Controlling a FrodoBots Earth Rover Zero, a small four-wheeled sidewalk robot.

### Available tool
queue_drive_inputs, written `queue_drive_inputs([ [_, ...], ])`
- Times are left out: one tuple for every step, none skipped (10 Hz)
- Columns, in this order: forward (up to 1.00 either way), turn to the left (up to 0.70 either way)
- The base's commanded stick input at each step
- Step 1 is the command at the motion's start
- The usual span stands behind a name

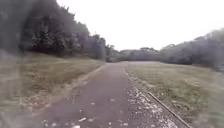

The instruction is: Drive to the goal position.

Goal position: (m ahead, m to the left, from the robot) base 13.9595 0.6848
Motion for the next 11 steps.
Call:
queue_drive_inputs([
  [0.45,0.0],
  [0.45,0.0],
  [0.45,0.0],
  [0.45,0.0],
  [0.45,0.0],
  [0.45,0.0],
  [0.45,0.0],
  [0.45,0.0],
  [0.45,0.0],
  [0.45,0.0],
  [0.45,0.0],
])
